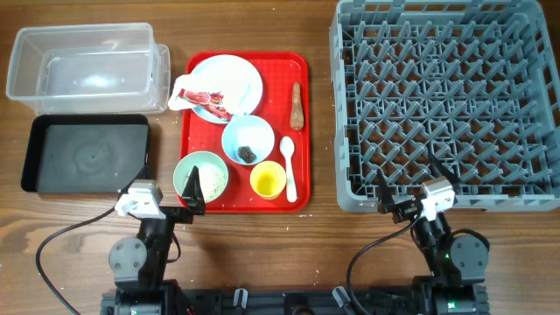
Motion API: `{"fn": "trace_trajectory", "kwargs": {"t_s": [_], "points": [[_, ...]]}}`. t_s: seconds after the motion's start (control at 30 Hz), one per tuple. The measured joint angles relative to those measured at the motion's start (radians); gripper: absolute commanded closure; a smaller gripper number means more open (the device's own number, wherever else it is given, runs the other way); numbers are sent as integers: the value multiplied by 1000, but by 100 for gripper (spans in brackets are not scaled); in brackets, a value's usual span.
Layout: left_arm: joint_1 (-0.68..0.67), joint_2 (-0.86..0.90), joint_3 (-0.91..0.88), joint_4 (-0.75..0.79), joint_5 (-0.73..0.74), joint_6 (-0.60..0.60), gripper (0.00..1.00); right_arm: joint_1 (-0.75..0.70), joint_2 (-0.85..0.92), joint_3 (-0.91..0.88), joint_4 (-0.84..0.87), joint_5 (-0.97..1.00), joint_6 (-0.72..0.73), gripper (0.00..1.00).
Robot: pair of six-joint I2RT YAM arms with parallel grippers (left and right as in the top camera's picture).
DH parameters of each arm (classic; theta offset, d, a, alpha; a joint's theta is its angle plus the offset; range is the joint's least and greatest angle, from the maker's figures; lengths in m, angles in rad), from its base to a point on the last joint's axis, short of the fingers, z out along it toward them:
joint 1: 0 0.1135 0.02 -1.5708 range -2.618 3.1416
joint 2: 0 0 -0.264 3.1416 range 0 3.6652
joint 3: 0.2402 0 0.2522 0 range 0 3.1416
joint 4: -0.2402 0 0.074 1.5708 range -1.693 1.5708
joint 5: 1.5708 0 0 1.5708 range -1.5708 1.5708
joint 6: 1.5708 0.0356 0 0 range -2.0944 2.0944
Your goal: Sort waste into correct bins and load items into the dishwasher rack
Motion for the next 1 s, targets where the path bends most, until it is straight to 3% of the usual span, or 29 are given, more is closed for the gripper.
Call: {"fn": "trace_trajectory", "kwargs": {"t_s": [0.23,0.4,0.53,0.77,0.93,1.0], "points": [[0,0,-1,23,-7,0,0,0,0,0,0,-7,5,0],[0,0,-6,162,10,-8,0,0,10,0,28,-16,137,0],[0,80,34,176,32,-36,0,0,17,15,96,-19,159,0],[0,549,408,156,59,-45,0,0,222,295,92,-19,160,0],[-2,958,845,-41,108,-48,0,0,585,649,-121,-62,159,0],[-30,1117,1064,-205,120,-49,0,0,717,788,-240,-85,150,0]]}}
